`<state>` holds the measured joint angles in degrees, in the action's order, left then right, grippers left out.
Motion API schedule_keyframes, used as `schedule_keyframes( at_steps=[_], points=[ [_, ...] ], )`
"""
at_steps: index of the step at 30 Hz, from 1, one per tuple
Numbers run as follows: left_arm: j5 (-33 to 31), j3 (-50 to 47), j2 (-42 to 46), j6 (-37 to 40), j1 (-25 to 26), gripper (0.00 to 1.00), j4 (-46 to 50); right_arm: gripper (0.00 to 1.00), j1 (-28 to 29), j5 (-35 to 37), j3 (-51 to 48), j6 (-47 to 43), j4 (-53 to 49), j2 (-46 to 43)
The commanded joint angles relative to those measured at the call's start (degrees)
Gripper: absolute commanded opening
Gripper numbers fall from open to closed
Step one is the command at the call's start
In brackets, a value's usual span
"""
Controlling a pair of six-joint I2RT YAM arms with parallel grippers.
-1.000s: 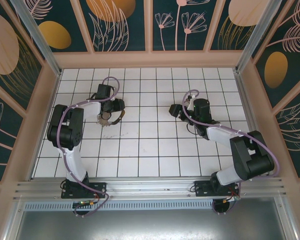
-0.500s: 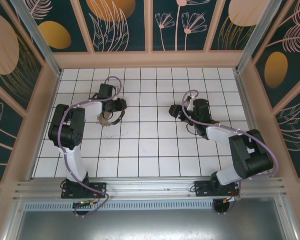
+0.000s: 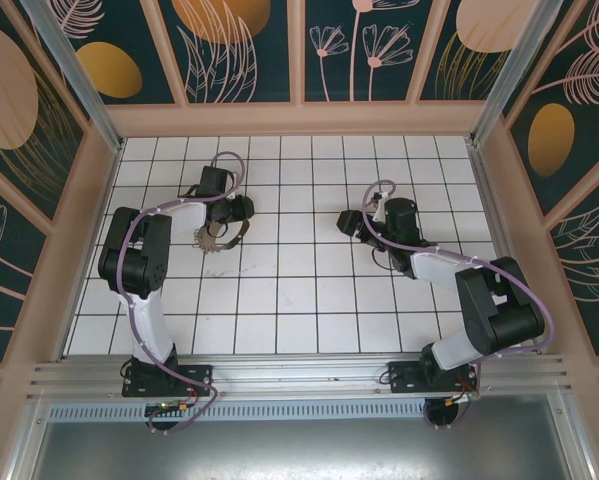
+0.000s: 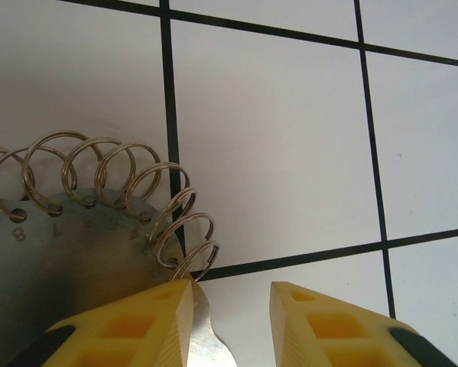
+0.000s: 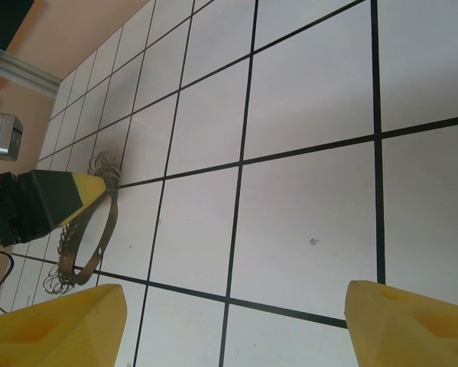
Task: Put the keys on the keyring
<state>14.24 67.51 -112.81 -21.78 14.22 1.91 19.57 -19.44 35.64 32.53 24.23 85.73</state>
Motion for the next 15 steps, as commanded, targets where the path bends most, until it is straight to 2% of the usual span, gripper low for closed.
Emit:
schedule_keyframes(
  at_steps=[1, 8, 15],
  points=[
    [-3.38, -0.12, 0.59, -1.39, 0.37, 0.32, -1.52, 0.76, 0.47, -0.55, 1.54, 0.51, 1.82, 0.68],
    [-9.42, -2.99, 4.0, -2.21, 0.42, 0.36, -3.23, 0.76, 0.49, -0.6, 1.36, 0.51, 1.79, 0.54],
    [-7.57, -1.73, 2.0, -2.19, 0.33, 0.36, -3.23, 0.76, 0.49, -0.08, 0.75, 0.4, 1.28, -0.3]
  ],
)
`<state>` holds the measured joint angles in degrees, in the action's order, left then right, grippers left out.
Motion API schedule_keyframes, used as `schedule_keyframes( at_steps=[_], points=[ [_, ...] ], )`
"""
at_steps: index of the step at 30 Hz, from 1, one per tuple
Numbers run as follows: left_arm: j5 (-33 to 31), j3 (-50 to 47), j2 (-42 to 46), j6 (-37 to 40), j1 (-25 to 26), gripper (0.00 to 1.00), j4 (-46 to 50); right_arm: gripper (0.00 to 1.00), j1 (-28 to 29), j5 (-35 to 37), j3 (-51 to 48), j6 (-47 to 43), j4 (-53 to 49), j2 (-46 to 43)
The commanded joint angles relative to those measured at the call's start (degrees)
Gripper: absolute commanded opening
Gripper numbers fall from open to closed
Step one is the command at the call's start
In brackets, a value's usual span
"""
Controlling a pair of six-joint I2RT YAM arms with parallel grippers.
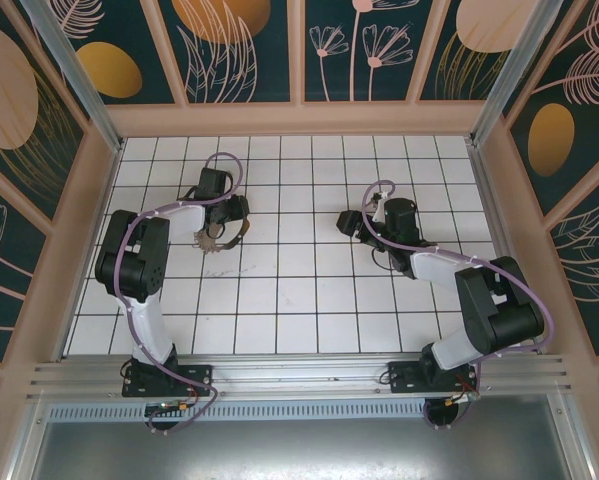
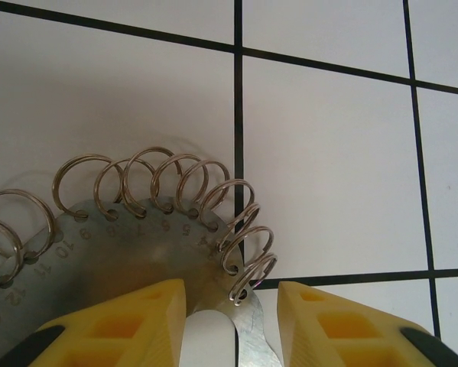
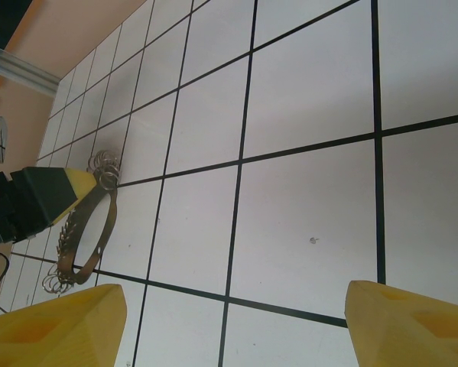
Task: Put the keys on the keyring
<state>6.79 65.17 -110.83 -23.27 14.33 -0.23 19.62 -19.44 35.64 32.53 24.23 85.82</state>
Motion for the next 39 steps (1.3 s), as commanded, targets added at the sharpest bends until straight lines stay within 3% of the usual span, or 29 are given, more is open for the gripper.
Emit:
schedule_keyframes(
  at_steps=[1, 24, 39],
  points=[
    [0.55, 0.74, -0.17, -0.8, 0.24, 0.37, -1.26, 0.76, 0.42, 0.01, 0.67, 0.35, 1.18, -0.52],
    [5.64, 2.36, -3.01, -2.11, 1.27, 0.36, -2.54, 0.76, 0.42, 0.76, 0.11, 0.42, 0.65, -1.38],
    [2.0, 3.92, -4.33, -0.87, 2.15, 0.36, -0.44, 0.76, 0.45, 1.06, -0.04, 0.17, 0.14, -1.91]
  ],
)
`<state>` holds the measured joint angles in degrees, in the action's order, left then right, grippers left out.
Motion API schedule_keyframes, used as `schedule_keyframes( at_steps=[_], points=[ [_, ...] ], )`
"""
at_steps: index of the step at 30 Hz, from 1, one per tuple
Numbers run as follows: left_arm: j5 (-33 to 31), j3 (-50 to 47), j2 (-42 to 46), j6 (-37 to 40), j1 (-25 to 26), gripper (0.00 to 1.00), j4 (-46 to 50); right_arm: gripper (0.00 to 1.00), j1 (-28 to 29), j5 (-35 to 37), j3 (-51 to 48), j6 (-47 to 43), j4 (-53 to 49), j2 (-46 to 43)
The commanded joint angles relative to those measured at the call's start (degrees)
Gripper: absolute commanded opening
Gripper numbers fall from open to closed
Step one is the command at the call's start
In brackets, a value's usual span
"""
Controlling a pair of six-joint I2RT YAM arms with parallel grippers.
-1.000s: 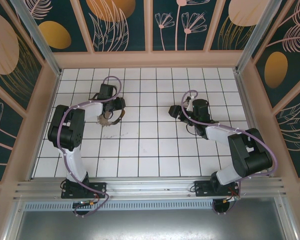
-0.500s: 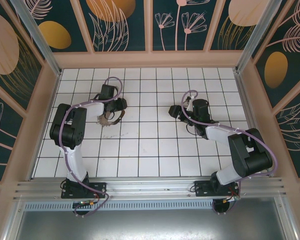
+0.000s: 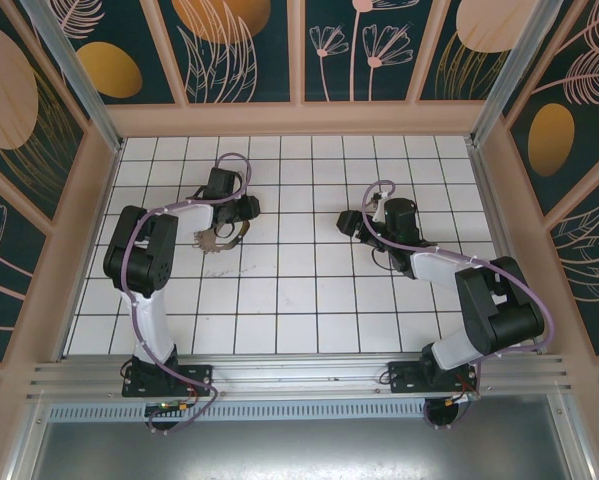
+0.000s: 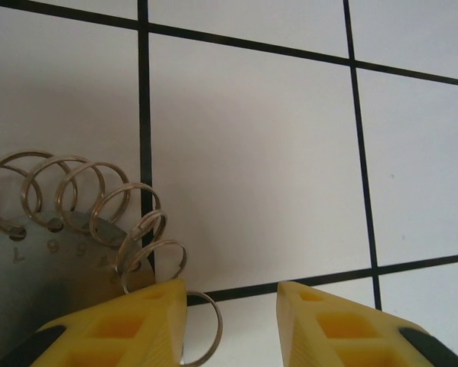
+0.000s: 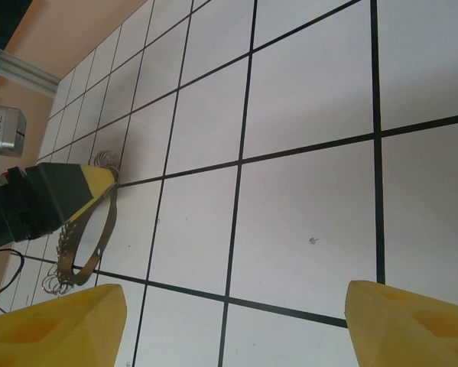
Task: Put the keys on the keyring
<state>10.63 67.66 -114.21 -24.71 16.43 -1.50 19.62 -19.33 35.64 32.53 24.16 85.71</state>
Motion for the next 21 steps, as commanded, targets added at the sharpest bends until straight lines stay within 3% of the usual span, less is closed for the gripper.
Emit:
schedule_keyframes(
  at_steps=[1, 21],
  points=[
    [-2.51, 1.42, -0.92, 1.08, 0.05, 0.36, 1.09, 0.76, 0.42, 0.94, -0.06, 0.16, 0.14, -1.91],
    [-12.35, 1.68, 4.24, 13.98, 0.97, 0.39, 6.97, 0.76, 0.75, 0.89, -0.75, 0.8, 0.45, -2.59]
  ],
)
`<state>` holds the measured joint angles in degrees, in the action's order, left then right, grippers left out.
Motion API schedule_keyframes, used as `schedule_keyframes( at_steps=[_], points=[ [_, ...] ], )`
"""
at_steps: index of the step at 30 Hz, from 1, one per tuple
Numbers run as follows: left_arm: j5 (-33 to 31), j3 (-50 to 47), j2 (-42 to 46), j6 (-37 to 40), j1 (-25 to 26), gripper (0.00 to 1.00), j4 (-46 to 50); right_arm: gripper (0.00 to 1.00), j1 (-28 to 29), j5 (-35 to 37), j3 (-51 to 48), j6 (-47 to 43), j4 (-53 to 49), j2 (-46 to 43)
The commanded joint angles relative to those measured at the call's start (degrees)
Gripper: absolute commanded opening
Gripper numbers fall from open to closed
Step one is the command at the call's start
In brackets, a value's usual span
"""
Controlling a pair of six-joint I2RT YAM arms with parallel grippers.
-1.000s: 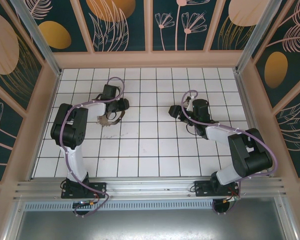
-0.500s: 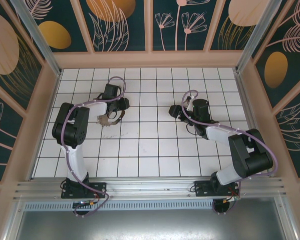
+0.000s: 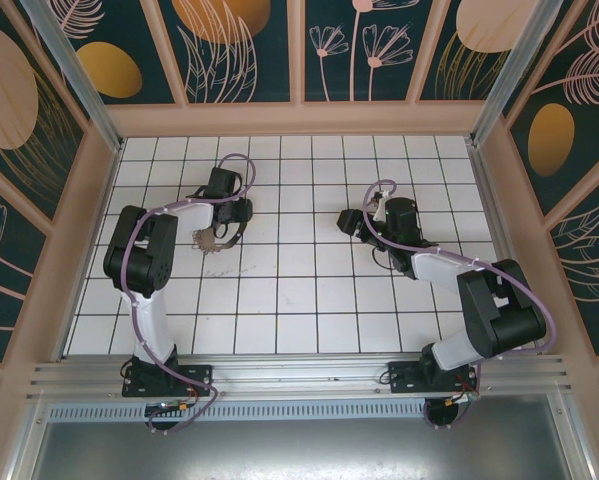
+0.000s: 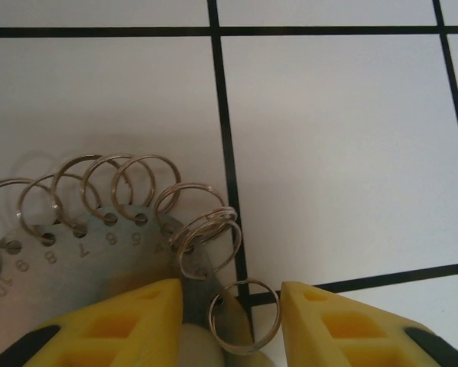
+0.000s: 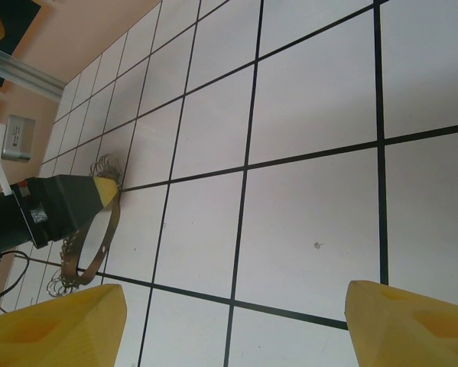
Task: Put the keys on the keyring
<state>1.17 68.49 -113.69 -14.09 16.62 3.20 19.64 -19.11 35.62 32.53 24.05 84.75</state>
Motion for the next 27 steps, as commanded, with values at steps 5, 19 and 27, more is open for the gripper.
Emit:
schedule_keyframes(
  at_steps=[5, 19, 27],
  points=[
    [-5.23, 2.34, 5.21, 6.18, 2.76, 0.41, 5.02, 0.76, 0.97, 0.66, -0.64, 0.95, 0.49, -1.62],
    [-10.04, 7.14, 0.74, 9.44, 4.43, 0.37, 10.93, 0.76, 1.28, 1.1, -0.46, 0.78, -0.67, -2.57],
    [-10.69, 7.3, -0.72, 11.01, 4.5, 0.33, 12.0, 0.76, 1.48, 1.34, -0.55, 0.91, -0.56, -2.49]
  ],
)
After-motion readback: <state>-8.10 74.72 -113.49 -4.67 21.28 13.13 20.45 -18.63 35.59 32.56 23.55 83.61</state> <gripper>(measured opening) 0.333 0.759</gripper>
